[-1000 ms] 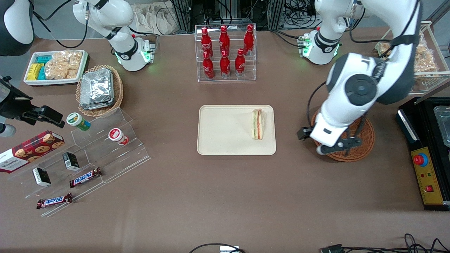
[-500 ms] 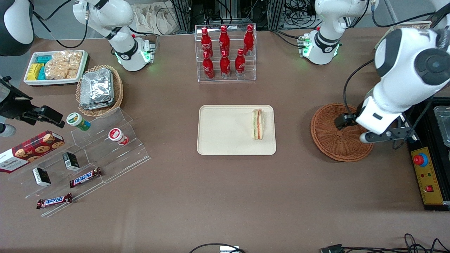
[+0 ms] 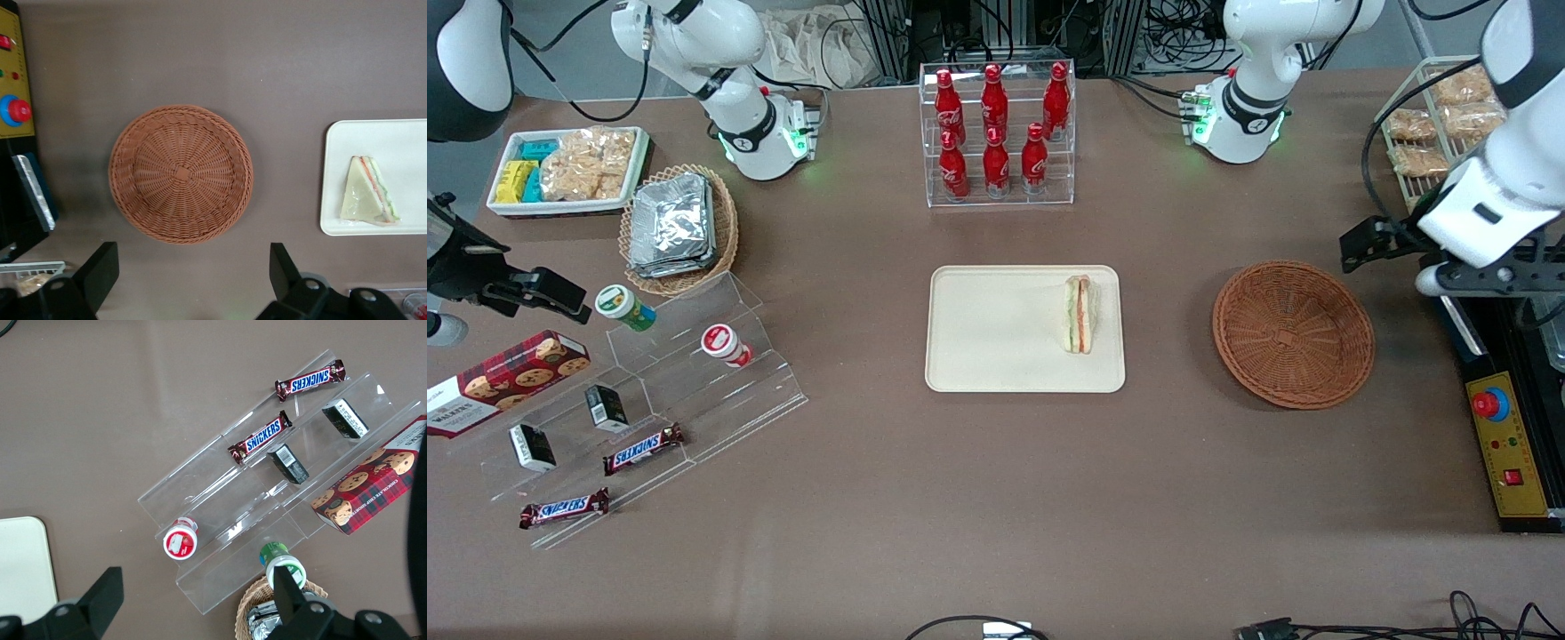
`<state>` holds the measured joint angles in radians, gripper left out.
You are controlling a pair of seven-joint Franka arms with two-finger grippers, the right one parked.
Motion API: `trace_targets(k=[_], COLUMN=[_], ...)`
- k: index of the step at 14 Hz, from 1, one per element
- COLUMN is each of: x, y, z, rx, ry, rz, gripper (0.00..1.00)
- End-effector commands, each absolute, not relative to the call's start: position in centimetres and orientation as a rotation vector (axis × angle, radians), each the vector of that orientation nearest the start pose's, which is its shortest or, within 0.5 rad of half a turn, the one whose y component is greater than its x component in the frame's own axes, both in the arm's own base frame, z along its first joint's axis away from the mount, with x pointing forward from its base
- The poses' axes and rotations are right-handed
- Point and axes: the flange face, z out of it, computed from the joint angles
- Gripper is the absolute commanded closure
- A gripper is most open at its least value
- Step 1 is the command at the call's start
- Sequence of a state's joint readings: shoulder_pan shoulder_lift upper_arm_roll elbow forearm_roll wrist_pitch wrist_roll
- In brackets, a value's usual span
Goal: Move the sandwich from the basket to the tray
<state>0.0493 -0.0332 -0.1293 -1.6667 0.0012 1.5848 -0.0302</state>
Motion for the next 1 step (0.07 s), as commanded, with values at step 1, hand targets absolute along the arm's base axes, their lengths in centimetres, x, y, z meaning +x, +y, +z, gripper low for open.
trace_targets(k=[1], x=[54.02], y=[-4.1], z=[60.82], rx=[-3.149], ry=[0.12], rz=[0.09], gripper=[0.0])
